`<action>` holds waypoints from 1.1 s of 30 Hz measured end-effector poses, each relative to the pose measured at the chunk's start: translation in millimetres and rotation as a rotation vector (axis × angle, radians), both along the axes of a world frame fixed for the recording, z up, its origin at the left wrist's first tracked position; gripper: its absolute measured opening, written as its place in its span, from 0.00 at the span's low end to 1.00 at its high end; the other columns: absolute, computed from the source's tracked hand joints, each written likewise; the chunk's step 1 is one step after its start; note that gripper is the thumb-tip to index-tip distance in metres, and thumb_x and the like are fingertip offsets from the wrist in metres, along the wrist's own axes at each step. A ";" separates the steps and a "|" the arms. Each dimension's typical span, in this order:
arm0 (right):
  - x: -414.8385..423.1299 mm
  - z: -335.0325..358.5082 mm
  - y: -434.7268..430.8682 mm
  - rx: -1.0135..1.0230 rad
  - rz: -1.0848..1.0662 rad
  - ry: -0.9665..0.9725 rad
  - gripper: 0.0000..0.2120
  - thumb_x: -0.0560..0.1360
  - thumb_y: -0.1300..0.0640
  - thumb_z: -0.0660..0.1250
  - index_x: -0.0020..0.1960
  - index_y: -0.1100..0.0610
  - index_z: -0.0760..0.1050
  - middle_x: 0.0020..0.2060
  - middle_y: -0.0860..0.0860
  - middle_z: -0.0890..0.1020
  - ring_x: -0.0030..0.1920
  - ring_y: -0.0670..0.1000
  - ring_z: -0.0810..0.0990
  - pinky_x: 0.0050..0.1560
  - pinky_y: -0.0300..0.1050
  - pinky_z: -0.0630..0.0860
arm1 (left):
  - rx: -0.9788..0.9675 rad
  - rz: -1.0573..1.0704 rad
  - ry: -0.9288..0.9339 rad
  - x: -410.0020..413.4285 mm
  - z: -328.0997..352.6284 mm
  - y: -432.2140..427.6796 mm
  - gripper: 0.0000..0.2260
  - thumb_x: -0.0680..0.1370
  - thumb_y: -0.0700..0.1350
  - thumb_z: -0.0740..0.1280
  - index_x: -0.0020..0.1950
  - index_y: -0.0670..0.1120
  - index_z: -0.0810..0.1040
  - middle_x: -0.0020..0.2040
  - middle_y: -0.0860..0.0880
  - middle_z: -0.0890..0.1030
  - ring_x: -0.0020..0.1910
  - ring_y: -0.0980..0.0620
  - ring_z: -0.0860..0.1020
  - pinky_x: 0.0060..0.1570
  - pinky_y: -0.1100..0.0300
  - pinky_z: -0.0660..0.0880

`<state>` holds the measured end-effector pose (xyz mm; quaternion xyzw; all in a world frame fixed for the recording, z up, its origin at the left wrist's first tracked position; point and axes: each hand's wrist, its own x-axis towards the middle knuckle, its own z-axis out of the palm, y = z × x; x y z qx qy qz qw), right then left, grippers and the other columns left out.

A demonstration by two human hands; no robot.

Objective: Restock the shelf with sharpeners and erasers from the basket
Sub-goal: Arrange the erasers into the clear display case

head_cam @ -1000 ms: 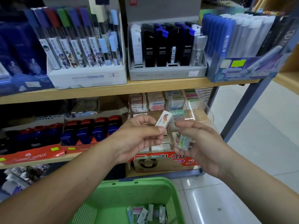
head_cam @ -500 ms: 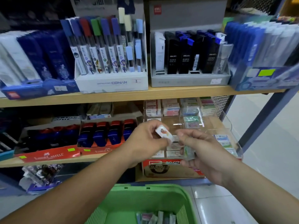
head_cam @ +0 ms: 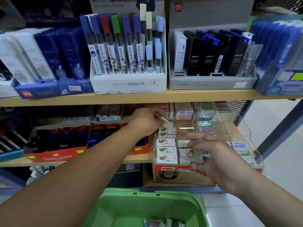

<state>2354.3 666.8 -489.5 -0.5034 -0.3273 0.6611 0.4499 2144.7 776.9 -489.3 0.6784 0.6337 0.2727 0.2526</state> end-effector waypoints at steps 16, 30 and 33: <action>4.1 -3.8 1.9 0.011 -0.005 0.031 0.15 0.78 0.70 0.64 0.57 0.59 0.84 0.47 0.57 0.81 0.38 0.55 0.80 0.34 0.51 0.76 | 0.056 -0.194 0.575 4.3 2.2 7.9 0.13 0.86 0.49 0.58 0.64 0.59 0.79 0.61 0.55 0.81 0.57 0.49 0.79 0.55 0.51 0.80; 1.4 8.4 -5.9 0.010 0.064 0.178 0.27 0.79 0.74 0.58 0.77 0.63 0.66 0.59 0.61 0.85 0.51 0.59 0.87 0.43 0.52 0.81 | -0.089 -0.330 -0.287 28.9 19.5 -68.4 0.11 0.84 0.45 0.67 0.66 0.50 0.82 0.53 0.53 0.83 0.47 0.60 0.84 0.46 0.65 0.81; 2.6 9.3 -10.3 0.038 0.112 0.145 0.27 0.81 0.72 0.61 0.78 0.63 0.65 0.64 0.59 0.83 0.53 0.57 0.88 0.43 0.50 0.84 | -0.269 -0.424 -0.355 33.3 17.2 -77.4 0.13 0.83 0.46 0.68 0.67 0.48 0.81 0.52 0.49 0.82 0.43 0.58 0.85 0.48 0.63 0.82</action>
